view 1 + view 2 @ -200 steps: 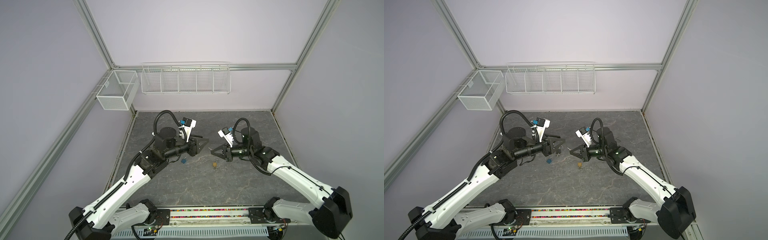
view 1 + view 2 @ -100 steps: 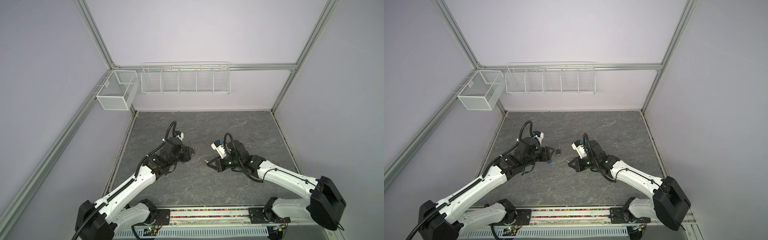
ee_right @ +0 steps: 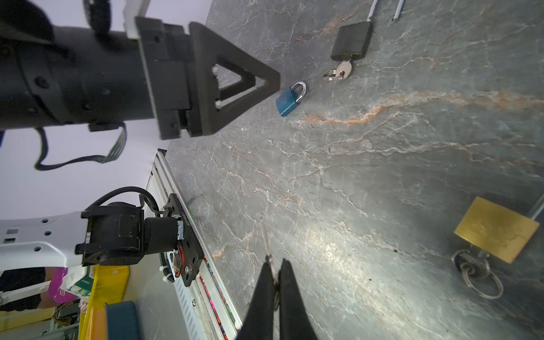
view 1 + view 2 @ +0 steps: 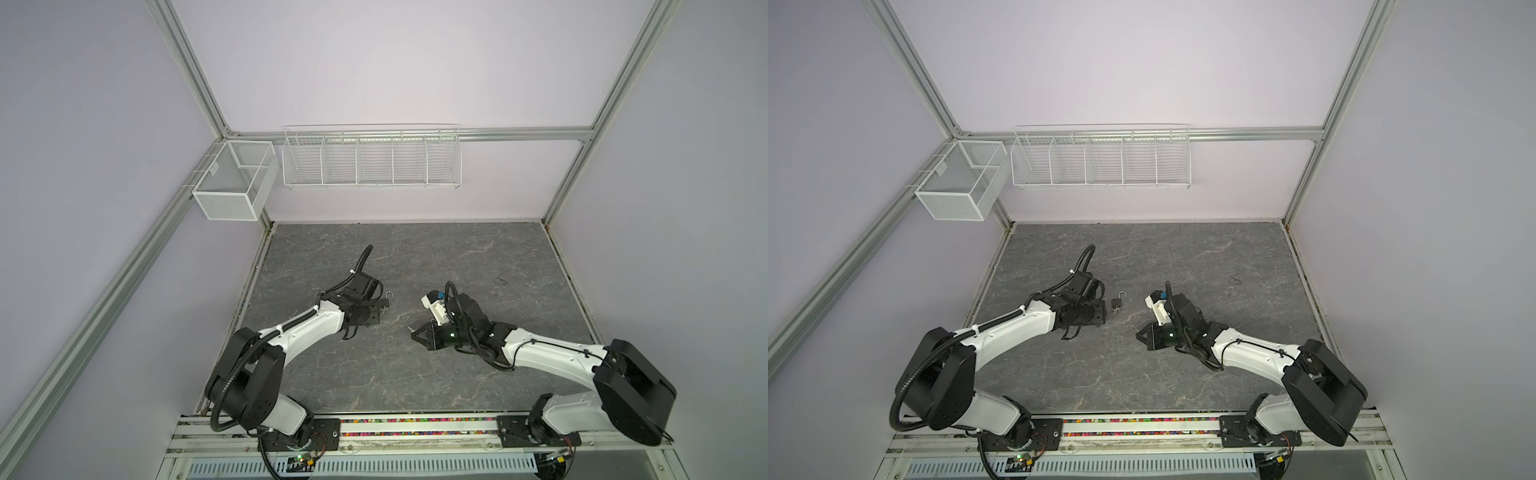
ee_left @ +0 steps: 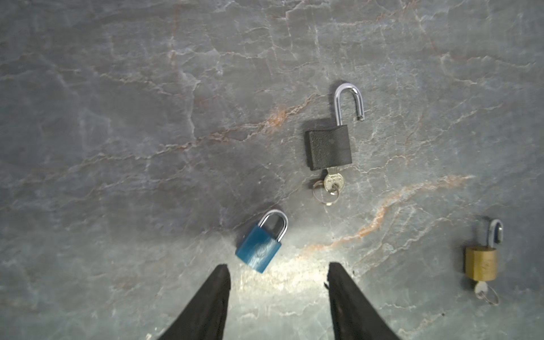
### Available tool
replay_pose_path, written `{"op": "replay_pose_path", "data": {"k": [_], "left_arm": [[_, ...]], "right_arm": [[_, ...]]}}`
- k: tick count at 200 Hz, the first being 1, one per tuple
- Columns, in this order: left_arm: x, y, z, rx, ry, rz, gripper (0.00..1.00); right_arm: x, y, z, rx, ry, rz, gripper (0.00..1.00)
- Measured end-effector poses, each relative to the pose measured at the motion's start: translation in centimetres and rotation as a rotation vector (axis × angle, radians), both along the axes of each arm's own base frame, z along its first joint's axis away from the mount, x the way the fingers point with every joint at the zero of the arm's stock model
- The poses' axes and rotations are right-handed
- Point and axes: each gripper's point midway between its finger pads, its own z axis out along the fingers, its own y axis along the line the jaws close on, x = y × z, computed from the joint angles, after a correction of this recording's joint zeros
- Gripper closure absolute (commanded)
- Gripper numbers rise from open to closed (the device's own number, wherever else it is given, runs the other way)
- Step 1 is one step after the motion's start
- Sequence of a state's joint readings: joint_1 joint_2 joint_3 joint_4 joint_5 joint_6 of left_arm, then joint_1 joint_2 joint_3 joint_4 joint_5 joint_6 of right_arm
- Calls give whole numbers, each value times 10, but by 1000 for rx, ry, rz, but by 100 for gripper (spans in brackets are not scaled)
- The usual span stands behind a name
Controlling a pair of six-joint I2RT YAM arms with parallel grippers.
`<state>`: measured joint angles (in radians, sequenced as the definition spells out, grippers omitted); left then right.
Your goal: Unlock with the key
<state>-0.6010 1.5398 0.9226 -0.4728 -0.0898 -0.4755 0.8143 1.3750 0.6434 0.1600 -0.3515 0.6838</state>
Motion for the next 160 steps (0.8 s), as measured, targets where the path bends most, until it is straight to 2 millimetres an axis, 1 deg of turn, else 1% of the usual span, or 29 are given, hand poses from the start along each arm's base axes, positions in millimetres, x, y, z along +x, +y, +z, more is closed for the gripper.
{"op": "replay_pose_path", "data": {"k": [13,29,56,78,103,119,160], "left_arm": [[5,-3,-6,19,8,-23,46],[6,-5,-15,39,24,-49,45],[2,-5,-33,69,68,-82,45],[-1,-6,-43,76,99,-100,45],[-3,-9,-43,64,109,-107,45],[-4,-9,-43,61,116,-100,50],[-9,-4,-42,91,137,-45,55]], "right_arm": [[1,1,1,3,-3,0,94],[1,1,3,5,-8,2,94],[1,2,3,6,-9,2,94],[1,1,3,4,-11,4,94],[1,1,2,-1,-10,6,93],[1,1,2,-1,-10,6,94],[1,1,2,-2,-12,7,94]]}}
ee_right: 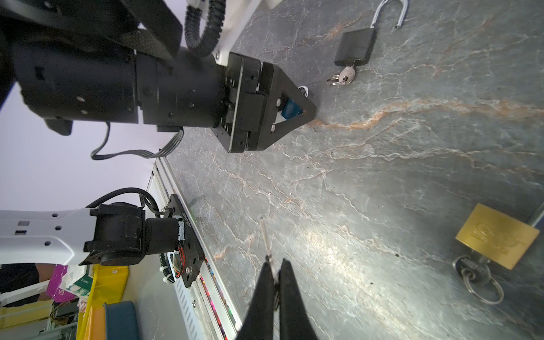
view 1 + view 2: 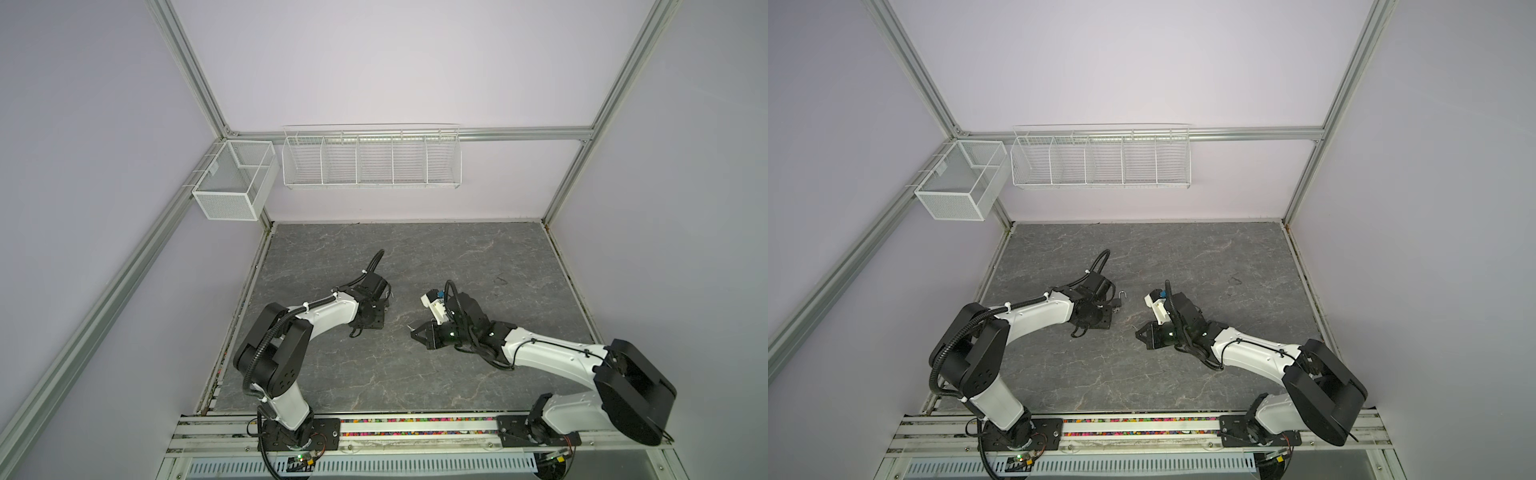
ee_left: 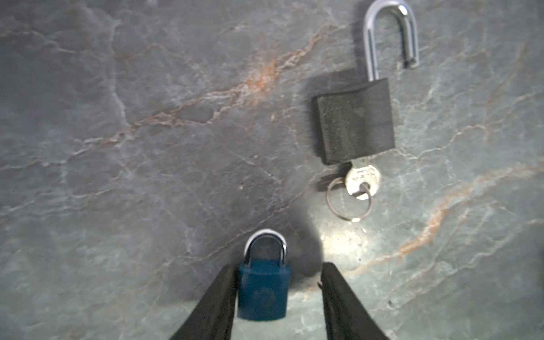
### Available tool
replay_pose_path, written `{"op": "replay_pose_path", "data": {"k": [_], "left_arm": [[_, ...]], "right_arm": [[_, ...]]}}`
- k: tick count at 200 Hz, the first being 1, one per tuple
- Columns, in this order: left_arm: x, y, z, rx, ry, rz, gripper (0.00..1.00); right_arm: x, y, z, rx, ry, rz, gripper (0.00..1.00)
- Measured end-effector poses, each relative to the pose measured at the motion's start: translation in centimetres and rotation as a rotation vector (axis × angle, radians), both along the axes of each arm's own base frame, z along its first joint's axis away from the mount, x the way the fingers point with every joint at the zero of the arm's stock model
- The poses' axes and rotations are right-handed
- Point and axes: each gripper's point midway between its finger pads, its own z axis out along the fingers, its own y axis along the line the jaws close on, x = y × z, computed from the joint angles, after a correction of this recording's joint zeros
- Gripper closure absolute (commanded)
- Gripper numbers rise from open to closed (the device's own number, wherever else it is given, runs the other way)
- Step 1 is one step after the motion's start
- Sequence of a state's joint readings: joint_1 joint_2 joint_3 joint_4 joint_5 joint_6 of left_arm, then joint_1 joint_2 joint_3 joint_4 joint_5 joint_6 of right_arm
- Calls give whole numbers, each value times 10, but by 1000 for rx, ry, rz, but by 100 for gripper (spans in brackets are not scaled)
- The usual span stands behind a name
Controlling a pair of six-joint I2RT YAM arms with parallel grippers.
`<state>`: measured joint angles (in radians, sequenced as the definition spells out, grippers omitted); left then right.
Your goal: Unlock with the key
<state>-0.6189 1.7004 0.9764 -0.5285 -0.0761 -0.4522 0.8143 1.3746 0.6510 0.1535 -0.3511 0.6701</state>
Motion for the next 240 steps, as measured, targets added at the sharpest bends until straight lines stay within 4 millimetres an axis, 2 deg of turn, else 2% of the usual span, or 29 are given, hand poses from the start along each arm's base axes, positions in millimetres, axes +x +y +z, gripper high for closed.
{"op": "replay_pose_path", "data": {"k": [55,105,139,240], "left_arm": [[-2,-6,0,59,-2,35,58],[2,-1,-3,95,-2,77,60],[7,-3,-3,95,-7,96,62],[3,-9,-4,71,7,123,67]], "right_arm": [[-1,-1,-1,-6,0,3,93],[-1,-1,-1,-7,-5,7,94],[-1,-1,-1,-7,-6,7,94],[-1,-1,-1,-8,-8,9,94]]}}
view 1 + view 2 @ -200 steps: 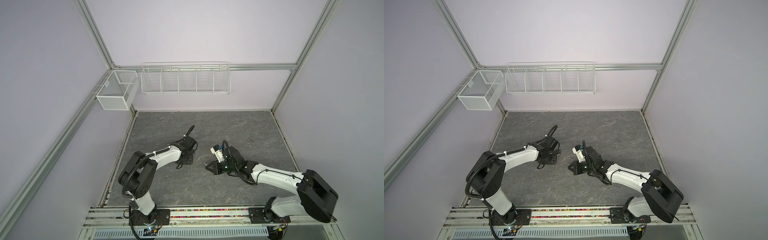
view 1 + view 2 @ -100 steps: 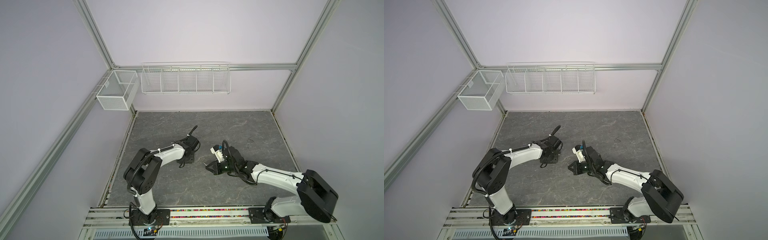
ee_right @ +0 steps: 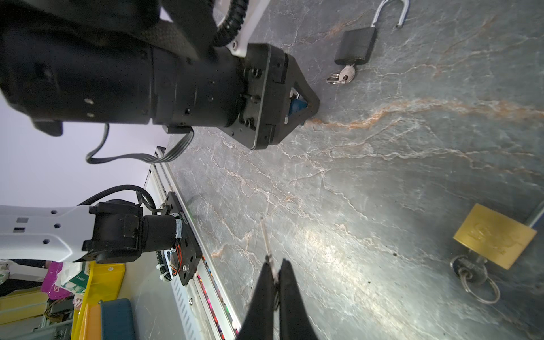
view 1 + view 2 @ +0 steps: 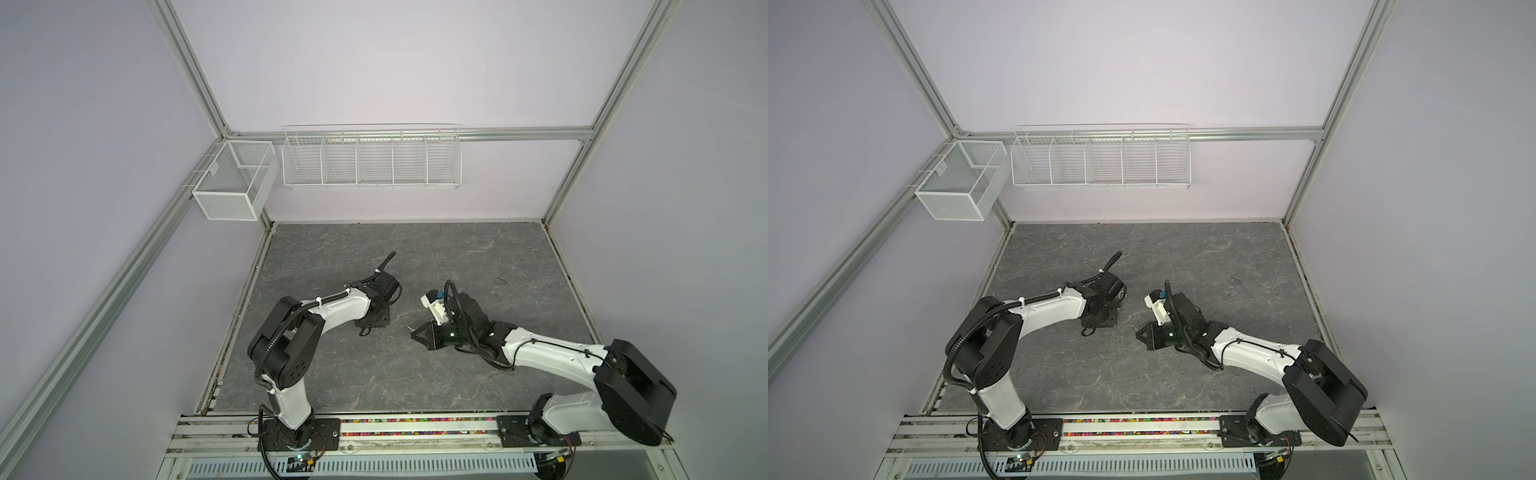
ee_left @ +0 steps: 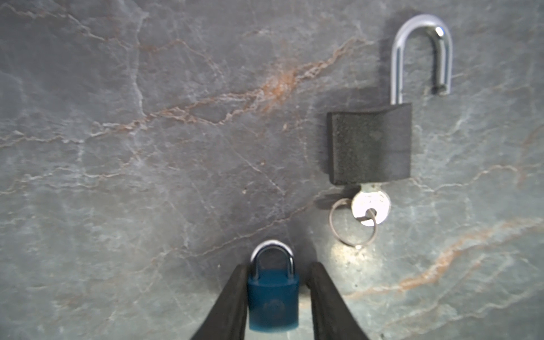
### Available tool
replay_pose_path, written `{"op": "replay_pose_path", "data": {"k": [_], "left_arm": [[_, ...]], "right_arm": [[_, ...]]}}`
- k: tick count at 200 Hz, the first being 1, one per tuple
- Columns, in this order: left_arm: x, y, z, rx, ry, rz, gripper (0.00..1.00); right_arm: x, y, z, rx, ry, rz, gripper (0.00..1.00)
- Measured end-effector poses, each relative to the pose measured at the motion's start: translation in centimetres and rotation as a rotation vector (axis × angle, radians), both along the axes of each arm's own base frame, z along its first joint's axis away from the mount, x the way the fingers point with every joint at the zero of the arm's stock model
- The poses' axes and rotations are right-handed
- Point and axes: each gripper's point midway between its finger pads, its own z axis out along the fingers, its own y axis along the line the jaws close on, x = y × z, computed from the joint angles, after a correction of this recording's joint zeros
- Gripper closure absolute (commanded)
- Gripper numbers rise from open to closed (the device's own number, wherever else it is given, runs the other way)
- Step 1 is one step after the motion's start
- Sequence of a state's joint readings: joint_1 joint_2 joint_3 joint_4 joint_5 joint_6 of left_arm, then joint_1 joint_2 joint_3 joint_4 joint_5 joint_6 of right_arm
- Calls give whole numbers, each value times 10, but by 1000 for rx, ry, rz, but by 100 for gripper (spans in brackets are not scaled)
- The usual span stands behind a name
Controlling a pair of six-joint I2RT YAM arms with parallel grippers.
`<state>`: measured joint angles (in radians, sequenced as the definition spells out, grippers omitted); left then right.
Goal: Unlock with the key
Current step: 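Close the left gripper on the blue padlock body and lift it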
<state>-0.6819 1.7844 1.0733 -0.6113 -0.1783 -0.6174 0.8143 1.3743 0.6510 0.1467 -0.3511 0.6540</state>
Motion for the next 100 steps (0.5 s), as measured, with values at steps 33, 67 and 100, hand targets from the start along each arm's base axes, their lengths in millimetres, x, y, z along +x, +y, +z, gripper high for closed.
{"op": "replay_pose_path", "data": {"k": [33,67,100], "left_arm": [[-1,0,0,-3,1,11,74],[-1,0,0,-11,-5,23,83],[-4,3,1,-20,-6,40,91]], "right_arm": [[0,0,0,0,0,0,94],[2,-1,0,-3,-7,-9,93],[2,-3,0,-12,-11,-15,94]]}}
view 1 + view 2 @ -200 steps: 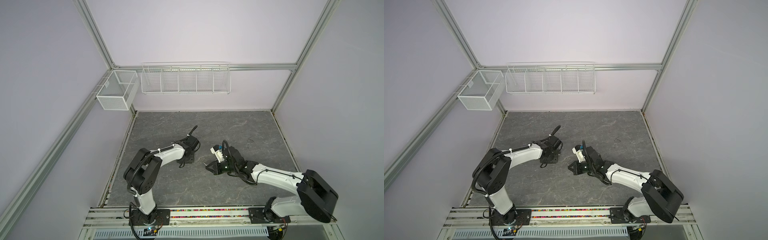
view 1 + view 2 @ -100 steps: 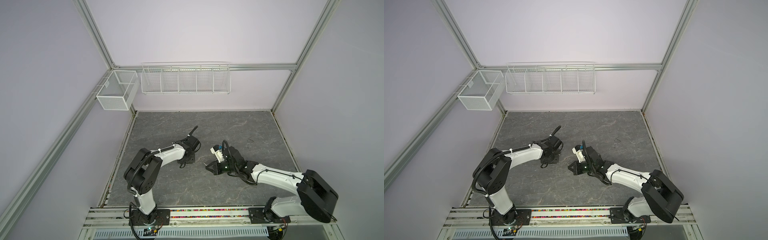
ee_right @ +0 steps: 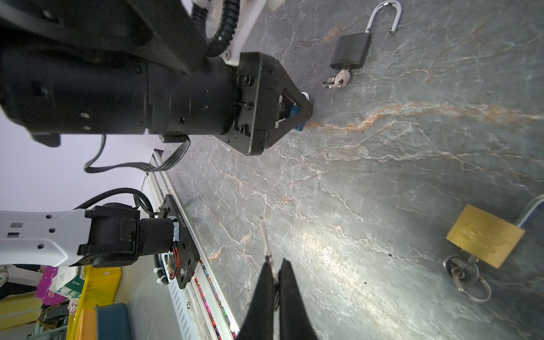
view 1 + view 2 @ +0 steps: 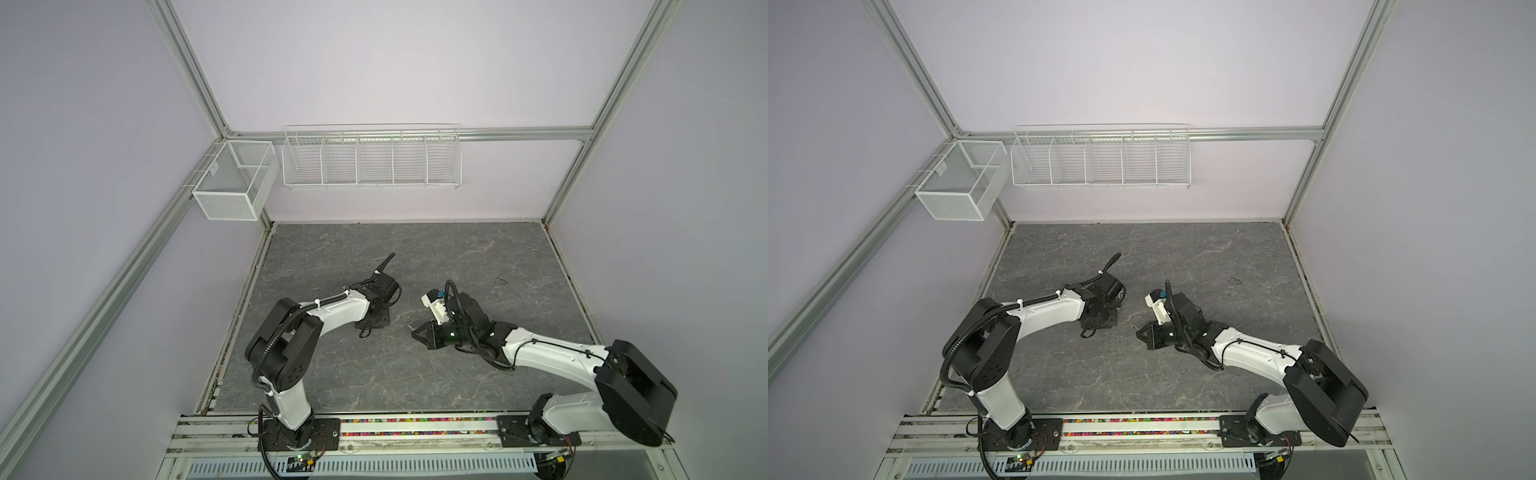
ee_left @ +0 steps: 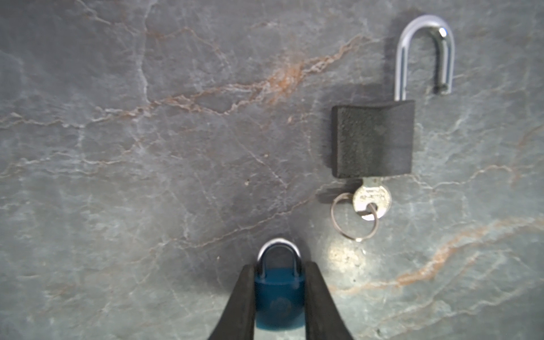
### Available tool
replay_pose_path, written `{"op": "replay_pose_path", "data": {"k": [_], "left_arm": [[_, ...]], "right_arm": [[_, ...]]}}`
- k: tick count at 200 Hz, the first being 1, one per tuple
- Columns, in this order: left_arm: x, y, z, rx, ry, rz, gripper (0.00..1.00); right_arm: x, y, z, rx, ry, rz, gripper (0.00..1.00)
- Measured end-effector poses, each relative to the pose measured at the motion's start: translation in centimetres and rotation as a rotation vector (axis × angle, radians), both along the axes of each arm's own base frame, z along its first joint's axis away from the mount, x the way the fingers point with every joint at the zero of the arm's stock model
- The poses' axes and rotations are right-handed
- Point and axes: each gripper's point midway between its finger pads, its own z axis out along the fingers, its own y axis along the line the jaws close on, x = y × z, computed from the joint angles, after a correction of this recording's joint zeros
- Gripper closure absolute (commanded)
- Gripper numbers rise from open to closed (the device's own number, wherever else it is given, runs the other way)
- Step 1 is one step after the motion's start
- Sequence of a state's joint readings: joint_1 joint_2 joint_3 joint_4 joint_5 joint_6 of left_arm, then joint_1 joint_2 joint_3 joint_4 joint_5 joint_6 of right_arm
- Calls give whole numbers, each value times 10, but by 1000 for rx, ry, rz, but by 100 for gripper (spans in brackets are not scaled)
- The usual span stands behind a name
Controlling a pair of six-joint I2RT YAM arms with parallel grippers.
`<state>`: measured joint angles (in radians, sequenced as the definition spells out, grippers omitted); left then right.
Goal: Unlock with the key
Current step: 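Close the left gripper on the blue padlock body and lift it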
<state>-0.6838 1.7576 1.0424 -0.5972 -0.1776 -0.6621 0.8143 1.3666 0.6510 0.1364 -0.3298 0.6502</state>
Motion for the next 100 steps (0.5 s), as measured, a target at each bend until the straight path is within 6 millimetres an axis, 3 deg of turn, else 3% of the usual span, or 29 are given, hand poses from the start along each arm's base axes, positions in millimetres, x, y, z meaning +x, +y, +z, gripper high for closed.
{"op": "replay_pose_path", "data": {"k": [26,63,100], "left_arm": [[-5,2,7,-26,-7,23,100],[-4,-2,39,-133,-82,82,100],[-9,-6,61,-274,-126,181,100]], "right_arm": [[1,-6,-1,-29,-8,-22,94],[2,-16,0,-82,-33,-65,94],[-1,-10,7,-114,-76,-90,94]]}}
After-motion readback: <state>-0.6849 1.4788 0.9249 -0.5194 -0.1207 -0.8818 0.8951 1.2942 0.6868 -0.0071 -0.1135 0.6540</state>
